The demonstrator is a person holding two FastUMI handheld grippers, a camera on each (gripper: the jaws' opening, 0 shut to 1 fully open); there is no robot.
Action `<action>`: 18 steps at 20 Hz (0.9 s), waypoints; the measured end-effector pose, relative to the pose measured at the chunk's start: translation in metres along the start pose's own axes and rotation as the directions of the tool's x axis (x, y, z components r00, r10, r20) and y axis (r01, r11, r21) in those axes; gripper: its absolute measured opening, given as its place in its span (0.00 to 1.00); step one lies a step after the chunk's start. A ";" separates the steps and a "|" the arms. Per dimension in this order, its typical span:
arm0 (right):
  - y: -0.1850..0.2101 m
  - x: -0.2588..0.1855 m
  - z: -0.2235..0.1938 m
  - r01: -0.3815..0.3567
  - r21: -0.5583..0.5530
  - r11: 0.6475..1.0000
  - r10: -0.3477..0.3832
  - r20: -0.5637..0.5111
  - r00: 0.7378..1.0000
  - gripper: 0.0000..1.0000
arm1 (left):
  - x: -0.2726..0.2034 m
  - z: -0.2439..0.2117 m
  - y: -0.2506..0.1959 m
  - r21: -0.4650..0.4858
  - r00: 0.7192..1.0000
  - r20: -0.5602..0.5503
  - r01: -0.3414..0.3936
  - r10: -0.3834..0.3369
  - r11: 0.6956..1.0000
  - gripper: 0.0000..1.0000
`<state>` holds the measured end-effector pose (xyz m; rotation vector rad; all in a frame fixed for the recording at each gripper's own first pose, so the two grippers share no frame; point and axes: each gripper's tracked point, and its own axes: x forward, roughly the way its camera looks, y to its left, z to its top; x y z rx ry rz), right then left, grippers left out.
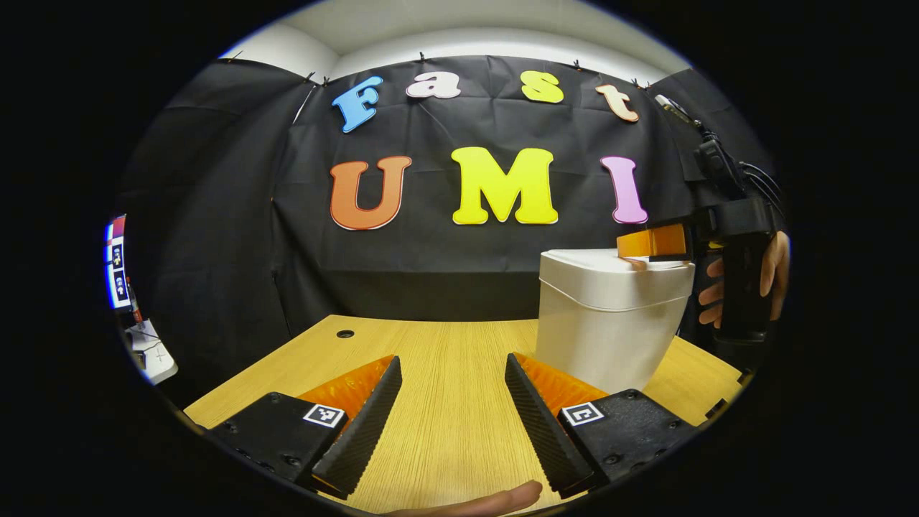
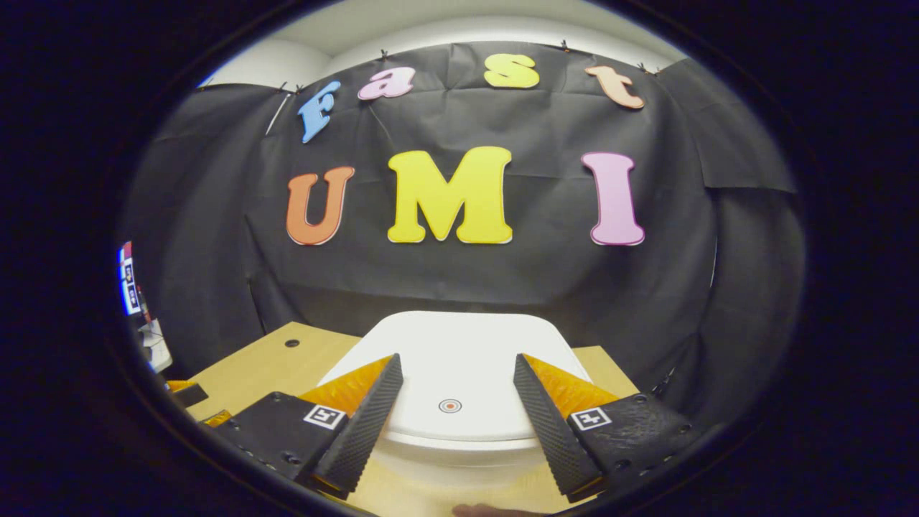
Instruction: Press the lid of the desktop garbage bin to open it, pick up the crumpled paper on the desktop and throw it into the bin, then pick up the pop can on the desktop and drop it into the bin, and finally close the garbage bin lid.
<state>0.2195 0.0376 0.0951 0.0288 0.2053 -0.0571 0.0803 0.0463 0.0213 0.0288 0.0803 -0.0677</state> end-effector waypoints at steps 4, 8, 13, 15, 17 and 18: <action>0.000 -0.001 -0.004 -0.014 -0.007 1.000 0.014 0.065 0.998 1.00 | 0.002 -0.004 0.004 -0.005 1.000 -0.015 -0.018 0.018 1.000 0.94; 0.001 -0.005 0.001 -0.055 0.031 0.998 0.049 0.182 0.982 0.99 | 0.002 -0.005 -0.002 -0.007 1.000 -0.018 -0.009 0.009 1.000 0.94; -0.007 -0.028 -0.003 -0.067 -0.017 0.998 0.069 0.281 0.957 0.99 | 0.002 -0.004 -0.001 0.007 1.000 -0.009 -0.014 0.014 1.000 0.94; -0.010 -0.034 -0.004 -0.073 0.011 0.997 0.068 0.271 0.960 0.96 | 0.003 -0.006 0.000 0.002 1.000 -0.016 -0.016 0.016 1.000 0.94; -0.015 -0.031 -0.005 -0.067 0.022 0.998 0.059 0.259 0.964 0.96 | 0.005 -0.008 0.000 -0.004 0.999 -0.027 -0.020 0.020 1.000 0.94; -0.017 -0.030 -0.005 -0.058 0.013 0.998 0.052 0.261 0.964 0.96 | 0.005 -0.009 -0.001 -0.004 0.999 -0.030 -0.020 0.020 1.000 0.94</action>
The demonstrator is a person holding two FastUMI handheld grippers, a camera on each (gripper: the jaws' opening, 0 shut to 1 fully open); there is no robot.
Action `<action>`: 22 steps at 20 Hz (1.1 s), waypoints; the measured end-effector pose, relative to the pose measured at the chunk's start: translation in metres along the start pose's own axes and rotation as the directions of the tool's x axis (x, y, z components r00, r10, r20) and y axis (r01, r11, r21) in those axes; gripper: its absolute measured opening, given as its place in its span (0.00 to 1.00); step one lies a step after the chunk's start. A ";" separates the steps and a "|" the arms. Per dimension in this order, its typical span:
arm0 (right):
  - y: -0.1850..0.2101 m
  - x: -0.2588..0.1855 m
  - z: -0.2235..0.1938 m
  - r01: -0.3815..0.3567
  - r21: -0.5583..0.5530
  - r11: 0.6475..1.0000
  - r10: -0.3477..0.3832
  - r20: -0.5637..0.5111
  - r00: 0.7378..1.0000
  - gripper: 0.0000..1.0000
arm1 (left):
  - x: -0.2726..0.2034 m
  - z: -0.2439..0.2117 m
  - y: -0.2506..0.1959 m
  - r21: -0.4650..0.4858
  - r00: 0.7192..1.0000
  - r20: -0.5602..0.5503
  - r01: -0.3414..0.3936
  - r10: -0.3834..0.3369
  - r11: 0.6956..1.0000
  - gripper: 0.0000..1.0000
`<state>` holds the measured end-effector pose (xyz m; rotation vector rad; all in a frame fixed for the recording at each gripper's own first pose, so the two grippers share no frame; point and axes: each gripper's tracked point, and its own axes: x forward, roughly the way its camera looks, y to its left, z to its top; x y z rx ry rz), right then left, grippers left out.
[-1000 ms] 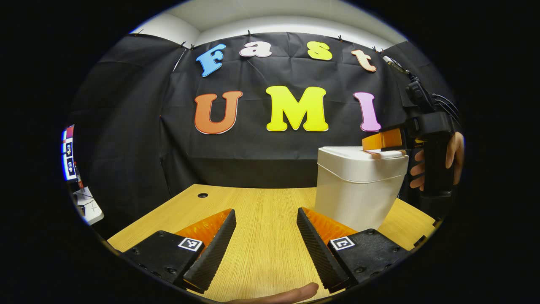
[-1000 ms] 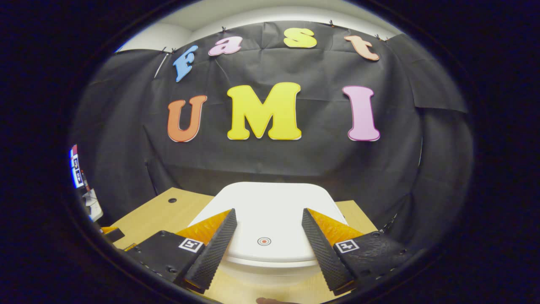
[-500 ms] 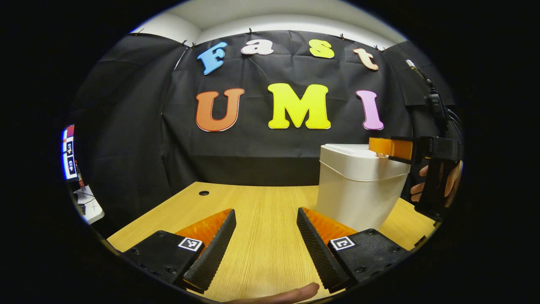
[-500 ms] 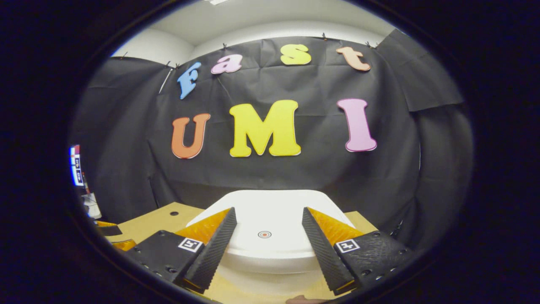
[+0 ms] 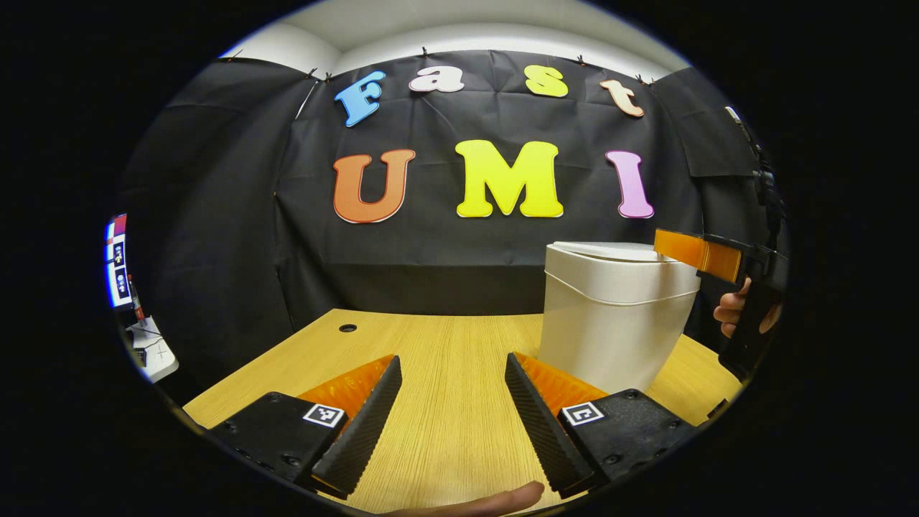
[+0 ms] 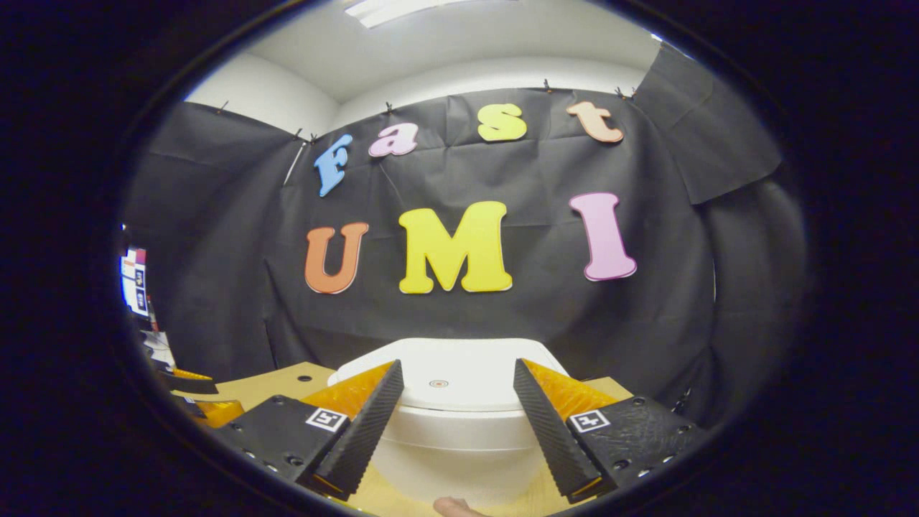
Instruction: Press the lid of the desktop garbage bin to open it, pick up the crumpled paper on the desktop and throw it into the bin, then pick up the pop can on the desktop and drop it into the bin, and finally close the garbage bin lid.
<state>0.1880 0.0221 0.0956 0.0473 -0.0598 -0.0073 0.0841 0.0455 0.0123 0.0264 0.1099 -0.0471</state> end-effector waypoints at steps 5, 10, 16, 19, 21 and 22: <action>0.000 0.003 -0.012 0.014 -0.074 0.997 -0.021 -0.088 0.996 0.99 | -0.001 0.001 -0.005 -0.001 1.000 0.006 0.013 -0.013 1.000 0.94; 0.003 -0.002 0.000 -0.041 0.018 0.999 0.042 -0.100 0.994 0.98 | -0.002 0.004 -0.004 0.003 1.000 0.015 0.007 -0.007 1.000 0.94; -0.028 -0.046 0.017 0.063 -0.044 0.997 -0.064 -0.012 0.998 0.96 | -0.006 0.009 -0.001 0.007 0.999 0.034 -0.012 0.011 1.000 0.94; -0.032 -0.080 0.008 0.077 -0.053 0.996 -0.078 -0.012 0.997 0.95 | -0.009 0.011 -0.004 -0.006 0.999 0.042 -0.011 0.012 1.000 0.94; -0.037 -0.101 -0.003 0.085 -0.036 0.996 -0.086 -0.031 0.996 0.97 | -0.014 0.015 -0.011 -0.011 0.999 0.053 0.007 -0.006 1.000 0.94; -0.042 -0.110 -0.009 0.098 -0.030 0.995 -0.099 -0.041 0.994 0.97 | -0.017 0.017 -0.012 -0.009 0.998 0.060 0.006 -0.006 1.000 0.94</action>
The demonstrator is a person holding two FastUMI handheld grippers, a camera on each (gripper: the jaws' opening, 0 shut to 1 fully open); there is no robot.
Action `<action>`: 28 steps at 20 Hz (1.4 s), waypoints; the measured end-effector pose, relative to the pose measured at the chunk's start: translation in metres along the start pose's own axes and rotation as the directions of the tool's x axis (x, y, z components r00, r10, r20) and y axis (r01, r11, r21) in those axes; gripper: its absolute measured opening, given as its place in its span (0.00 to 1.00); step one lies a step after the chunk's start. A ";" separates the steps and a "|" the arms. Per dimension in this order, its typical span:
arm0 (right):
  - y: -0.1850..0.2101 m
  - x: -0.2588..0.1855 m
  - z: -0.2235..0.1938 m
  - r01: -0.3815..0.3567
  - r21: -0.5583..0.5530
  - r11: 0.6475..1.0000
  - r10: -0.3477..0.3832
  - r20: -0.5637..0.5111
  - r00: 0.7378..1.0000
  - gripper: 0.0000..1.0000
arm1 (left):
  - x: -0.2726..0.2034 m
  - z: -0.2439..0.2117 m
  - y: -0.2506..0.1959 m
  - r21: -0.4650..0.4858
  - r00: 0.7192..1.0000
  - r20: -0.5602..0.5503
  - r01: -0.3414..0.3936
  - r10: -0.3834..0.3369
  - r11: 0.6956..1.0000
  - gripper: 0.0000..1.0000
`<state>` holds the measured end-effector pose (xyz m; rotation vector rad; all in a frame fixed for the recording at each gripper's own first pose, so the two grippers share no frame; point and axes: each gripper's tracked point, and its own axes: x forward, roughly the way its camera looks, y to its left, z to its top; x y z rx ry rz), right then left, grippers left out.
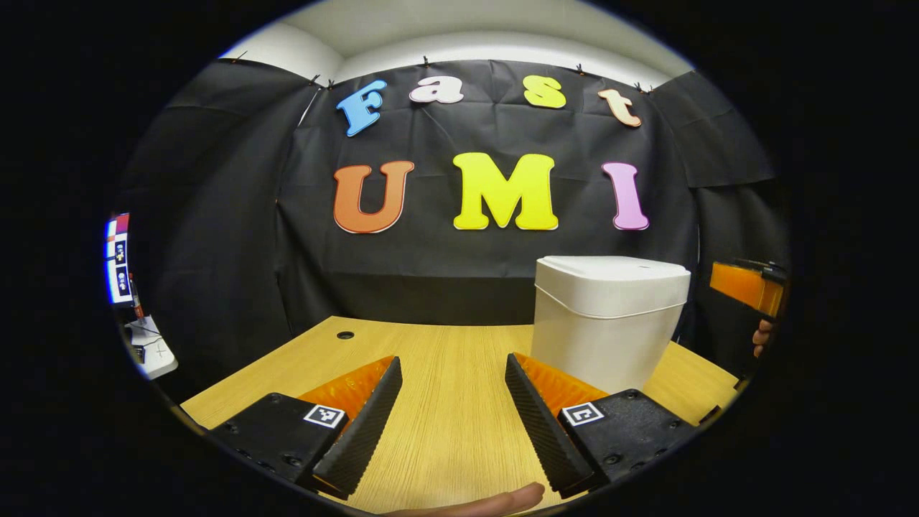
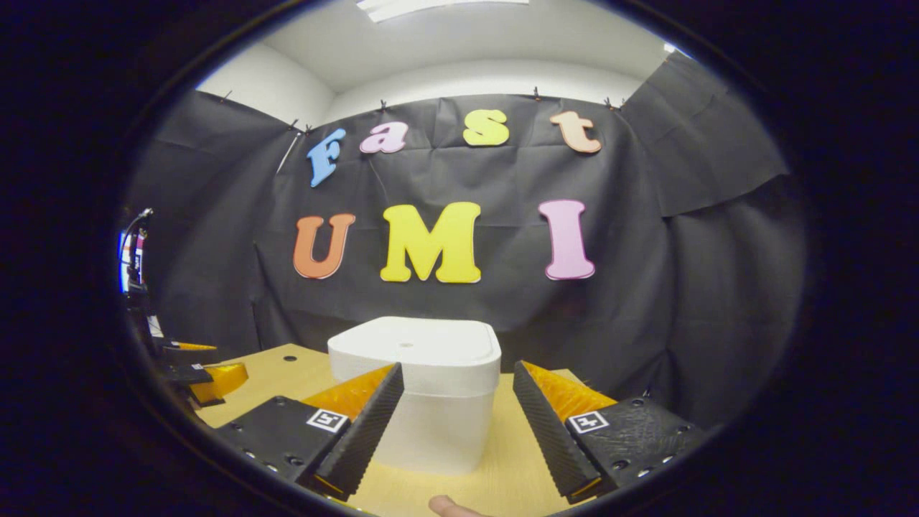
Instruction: Press the lid of the desktop garbage bin to open it, pick up the crumpled paper on the desktop and throw it into the bin, then pick up the pop can on the desktop and drop it into the bin, and finally close the garbage bin lid.
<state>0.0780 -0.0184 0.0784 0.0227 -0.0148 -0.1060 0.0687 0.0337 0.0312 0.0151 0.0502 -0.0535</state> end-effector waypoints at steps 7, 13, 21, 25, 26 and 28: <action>-0.034 -0.032 -0.049 0.026 -0.007 1.000 -0.027 -0.064 0.998 0.95 | -0.019 0.018 0.004 -0.018 0.997 0.063 -0.037 0.038 0.999 0.93; -0.045 -0.034 -0.056 0.043 -0.007 0.999 -0.043 -0.096 0.994 0.95 | -0.026 0.025 0.000 -0.020 0.996 0.085 -0.029 0.031 0.999 0.93; -0.035 -0.043 -0.052 0.034 -0.083 0.996 -0.040 -0.073 0.997 0.98 | -0.023 0.019 -0.004 -0.008 0.997 0.074 -0.019 0.019 1.000 0.93; -0.035 -0.046 -0.050 0.034 -0.097 0.995 -0.040 -0.061 0.997 0.95 | -0.025 0.022 -0.008 -0.003 0.997 0.078 -0.013 0.014 1.000 0.94; -0.036 -0.045 -0.051 0.035 -0.099 0.994 -0.041 -0.061 0.997 0.95 | -0.026 0.022 -0.009 -0.002 0.997 0.080 -0.012 0.012 1.000 0.94; -0.037 -0.046 -0.052 0.038 -0.105 0.994 -0.045 -0.064 0.997 0.95 | -0.027 0.022 -0.008 0.001 0.997 0.081 -0.011 0.011 1.000 0.94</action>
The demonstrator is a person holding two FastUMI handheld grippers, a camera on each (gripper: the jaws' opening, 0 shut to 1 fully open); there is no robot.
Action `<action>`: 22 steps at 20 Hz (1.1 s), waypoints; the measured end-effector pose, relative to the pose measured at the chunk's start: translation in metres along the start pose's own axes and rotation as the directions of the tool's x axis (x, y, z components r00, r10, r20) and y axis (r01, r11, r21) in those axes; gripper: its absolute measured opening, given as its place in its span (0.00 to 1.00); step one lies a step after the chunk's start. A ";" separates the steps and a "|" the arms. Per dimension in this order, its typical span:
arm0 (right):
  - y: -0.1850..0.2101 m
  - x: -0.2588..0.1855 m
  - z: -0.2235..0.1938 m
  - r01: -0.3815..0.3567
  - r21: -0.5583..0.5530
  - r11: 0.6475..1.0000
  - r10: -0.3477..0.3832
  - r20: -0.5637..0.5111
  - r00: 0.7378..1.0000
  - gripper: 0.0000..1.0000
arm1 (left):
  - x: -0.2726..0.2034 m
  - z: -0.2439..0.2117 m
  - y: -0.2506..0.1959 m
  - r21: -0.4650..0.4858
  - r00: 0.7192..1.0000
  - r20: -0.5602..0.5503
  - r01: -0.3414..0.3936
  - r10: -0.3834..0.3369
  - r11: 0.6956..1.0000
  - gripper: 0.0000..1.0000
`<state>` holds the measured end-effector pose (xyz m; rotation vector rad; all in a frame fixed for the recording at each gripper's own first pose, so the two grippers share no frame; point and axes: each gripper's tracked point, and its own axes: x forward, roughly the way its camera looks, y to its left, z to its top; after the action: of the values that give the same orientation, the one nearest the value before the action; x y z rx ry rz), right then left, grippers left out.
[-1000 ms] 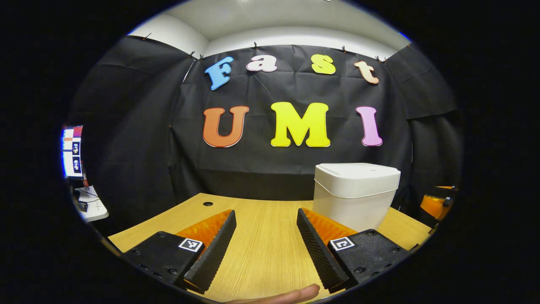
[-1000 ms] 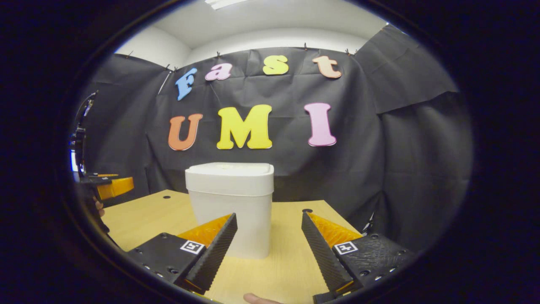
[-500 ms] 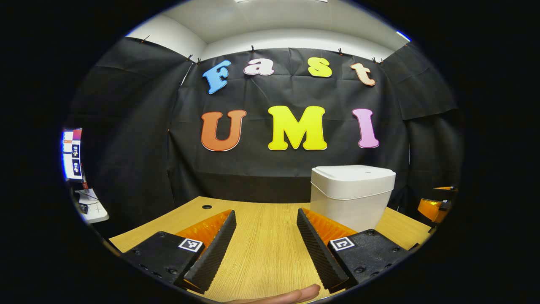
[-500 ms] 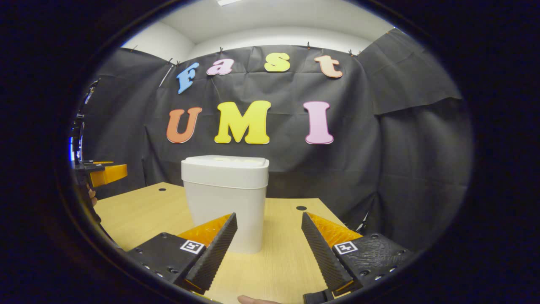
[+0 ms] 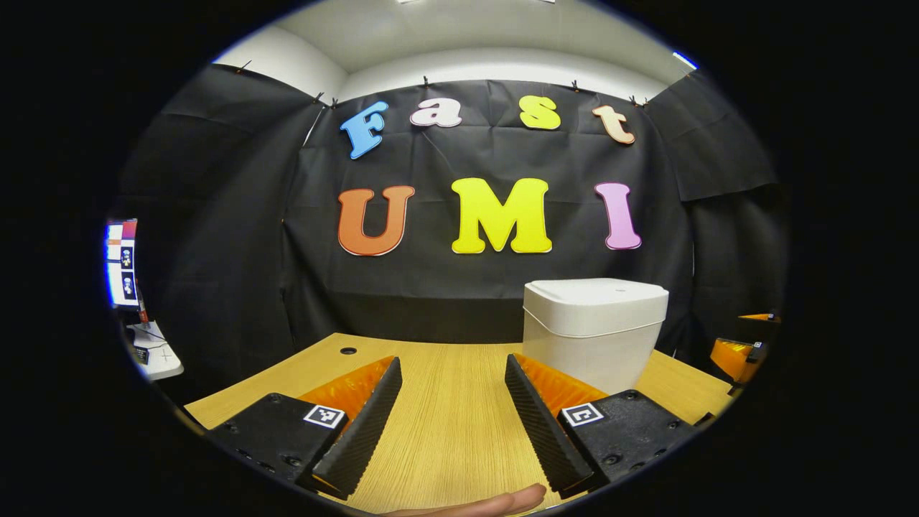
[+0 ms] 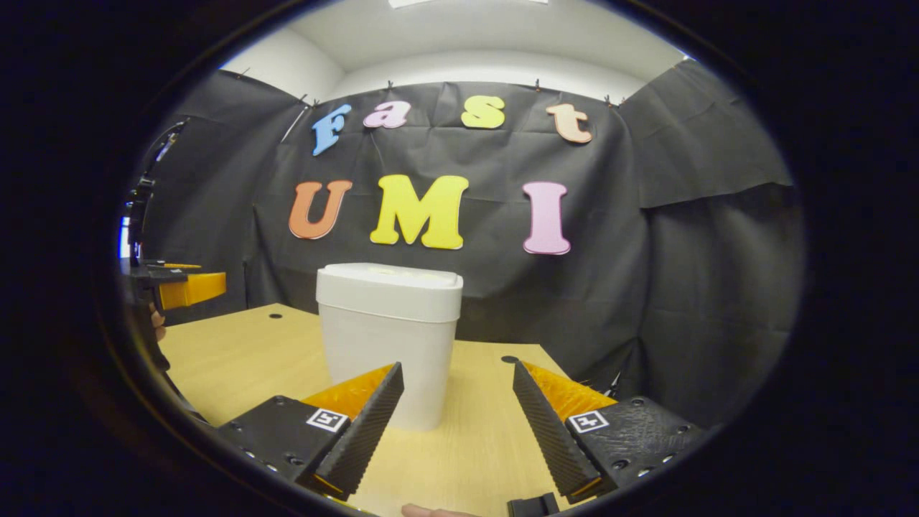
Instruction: Press the lid of the desktop garbage bin to open it, pick up the crumpled paper on the desktop and throw it into the bin, then pick up the pop can on the desktop and drop it into the bin, and finally close the garbage bin lid.
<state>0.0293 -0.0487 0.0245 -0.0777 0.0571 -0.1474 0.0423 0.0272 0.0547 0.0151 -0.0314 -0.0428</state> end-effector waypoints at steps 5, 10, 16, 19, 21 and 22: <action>-0.002 0.000 -0.005 0.004 0.004 1.000 -0.004 -0.013 1.000 0.95 | 0.001 -0.001 -0.002 -0.002 1.000 -0.006 0.001 -0.001 1.000 0.94; 0.000 0.000 -0.007 0.001 -0.005 1.000 -0.001 -0.017 1.000 0.95 | 0.003 -0.003 -0.001 0.001 1.000 -0.010 -0.003 0.003 1.000 0.94; 0.001 0.001 -0.007 0.003 -0.005 1.000 -0.003 -0.019 1.000 0.95 | 0.002 0.000 0.000 0.005 1.000 -0.002 -0.007 0.007 1.000 0.94; 0.001 0.000 -0.008 0.001 -0.004 1.000 -0.001 -0.020 1.000 0.95 | 0.001 0.002 0.001 0.006 1.000 0.003 -0.015 0.015 1.000 0.94; 0.001 0.000 -0.007 0.002 -0.008 1.000 -0.002 -0.019 1.000 0.95 | 0.000 0.003 -0.001 0.008 1.000 0.009 -0.011 0.011 1.000 0.94; 0.001 0.000 -0.007 0.001 -0.007 1.000 -0.002 -0.018 1.000 0.95 | 0.000 0.003 -0.001 0.009 1.000 0.011 -0.011 0.011 1.000 0.94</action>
<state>0.0289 -0.0483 0.0175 -0.0834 0.0753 -0.1494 0.0421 0.0261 0.0581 0.0238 -0.0427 -0.0322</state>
